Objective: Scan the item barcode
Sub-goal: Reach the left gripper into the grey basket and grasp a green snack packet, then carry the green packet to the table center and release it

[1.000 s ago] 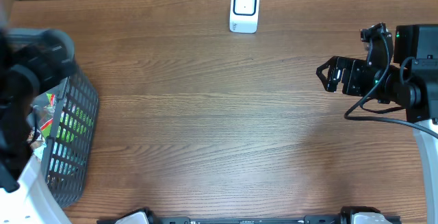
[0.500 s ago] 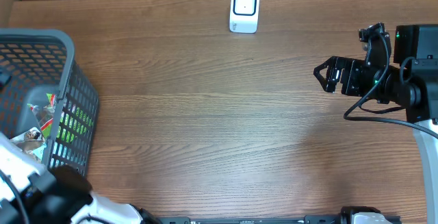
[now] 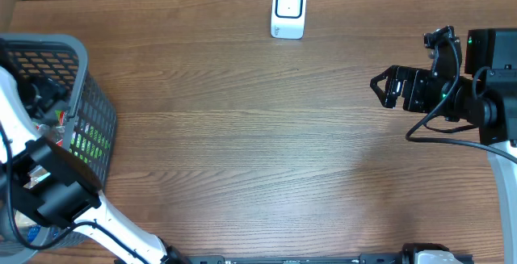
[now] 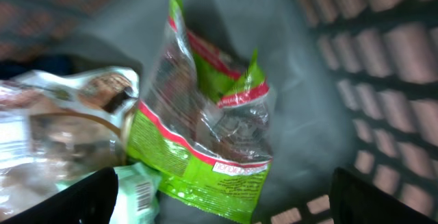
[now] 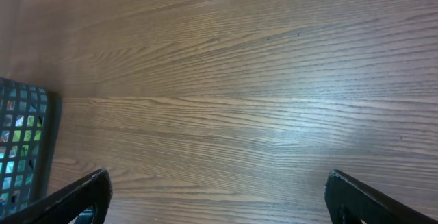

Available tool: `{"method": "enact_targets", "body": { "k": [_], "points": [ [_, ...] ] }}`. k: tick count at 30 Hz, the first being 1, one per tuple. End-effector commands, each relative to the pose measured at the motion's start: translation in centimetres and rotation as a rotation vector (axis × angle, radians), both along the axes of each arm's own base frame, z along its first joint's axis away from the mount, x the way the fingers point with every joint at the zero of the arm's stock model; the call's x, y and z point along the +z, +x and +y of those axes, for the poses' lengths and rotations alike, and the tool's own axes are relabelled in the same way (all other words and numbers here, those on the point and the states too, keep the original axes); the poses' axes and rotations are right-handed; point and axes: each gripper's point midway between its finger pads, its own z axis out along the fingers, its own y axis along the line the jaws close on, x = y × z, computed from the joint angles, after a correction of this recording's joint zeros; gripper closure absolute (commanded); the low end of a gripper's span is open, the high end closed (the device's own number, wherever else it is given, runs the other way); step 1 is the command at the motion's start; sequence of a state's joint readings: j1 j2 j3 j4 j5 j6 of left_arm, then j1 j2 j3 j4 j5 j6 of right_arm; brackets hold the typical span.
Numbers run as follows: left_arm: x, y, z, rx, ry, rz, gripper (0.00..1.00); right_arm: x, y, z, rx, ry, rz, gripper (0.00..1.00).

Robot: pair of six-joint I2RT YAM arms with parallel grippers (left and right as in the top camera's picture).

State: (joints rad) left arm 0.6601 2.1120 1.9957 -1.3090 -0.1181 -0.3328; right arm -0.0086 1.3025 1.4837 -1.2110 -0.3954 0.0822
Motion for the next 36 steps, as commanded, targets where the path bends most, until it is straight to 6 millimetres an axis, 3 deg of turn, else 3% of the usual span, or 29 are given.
{"method": "enact_targets", "body": {
  "k": [1, 3, 7, 9, 11, 12, 13, 14, 15, 17, 22, 23, 25, 28, 30, 31, 33, 34, 36],
  "points": [
    [-4.2, -1.2, -0.7, -0.021, -0.023, 0.071, 0.09, 1.4, 0.2, 0.2, 0.009, 0.003, -0.048, 0.00],
    [-6.4, -1.6, -1.0, -0.021, -0.028, 0.081, 0.09, 1.4, 0.1, 0.2, 0.009, 0.003, -0.047, 0.00],
    [-8.8, -2.1, -1.1, -0.016, -0.023, 0.086, 0.11, 1.4, 0.1, 0.2, 0.008, 0.003, -0.047, 0.00],
    [-9.6, -2.4, -1.2, -0.010, -0.019, 0.096, 0.19, 1.4, 0.1, 0.2, 0.008, 0.004, -0.047, 0.00],
    [-9.9, -2.7, -1.3, -0.010, -0.019, 0.107, 0.32, 1.4, 0.2, 0.2, 0.006, 0.005, -0.046, 0.00],
    [-10.1, -2.9, -1.3, -0.010, -0.018, 0.115, 0.46, 1.4, 0.2, 0.2, 0.006, 0.005, -0.047, 0.00],
    [-10.1, -3.2, -1.2, -0.009, -0.012, 0.126, 0.68, 1.4, 0.2, 0.2, 0.006, 0.005, -0.047, 0.00],
    [-10.1, -3.2, -1.2, -0.009, -0.012, 0.130, 0.76, 1.5, 0.2, 0.2, 0.006, 0.005, -0.049, 0.00],
    [-10.0, -3.3, -1.3, -0.009, -0.013, 0.131, 0.91, 1.5, 0.2, 0.2, 0.006, 0.005, -0.049, 0.00],
    [-8.8, -3.0, -1.1, 0.010, -0.016, 0.126, 0.96, 1.5, 0.2, 0.2, 0.006, 0.005, -0.050, 0.00],
    [-2.2, -1.2, 0.3, 0.012, 0.028, 0.070, 0.96, 1.6, 0.3, 0.2, 0.006, 0.005, -0.057, 0.00],
    [0.9, -0.6, 0.7, 0.013, 0.053, 0.035, 0.96, 1.6, 0.4, 0.2, 0.006, 0.005, -0.059, 0.00],
    [5.2, -0.1, 1.1, 0.015, 0.092, -0.017, 0.96, 1.6, 0.4, 0.2, 0.006, 0.005, -0.060, 0.00],
    [13.0, 0.3, 0.6, 0.010, 0.162, -0.152, 0.96, 1.6, 0.4, 0.2, 0.006, 0.005, -0.060, 0.00],
    [16.9, 0.3, -0.4, -0.003, 0.178, -0.253, 0.96, 1.6, 0.4, 0.2, 0.006, 0.005, -0.060, 0.00],
    [20.1, 0.9, -1.6, -0.047, 0.184, -0.369, 0.96, 1.6, 0.4, 0.2, 0.006, 0.005, -0.060, 0.00],
    [24.0, 2.6, -5.2, -0.219, 0.136, -0.553, 0.96, 1.6, 0.4, 0.2, 0.006, 0.005, -0.060, 0.00],
    [26.8, 3.1, -8.3, -0.305, 0.115, -0.665, 0.96, 1.6, 0.4, 0.2, 0.006, 0.005, -0.061, 0.00],
    [28.6, 3.3, -11.1, -0.369, 0.126, -0.707, 0.96, 1.6, 0.4, 0.2, 0.006, 0.005, -0.059, 0.00]
  ]
}}
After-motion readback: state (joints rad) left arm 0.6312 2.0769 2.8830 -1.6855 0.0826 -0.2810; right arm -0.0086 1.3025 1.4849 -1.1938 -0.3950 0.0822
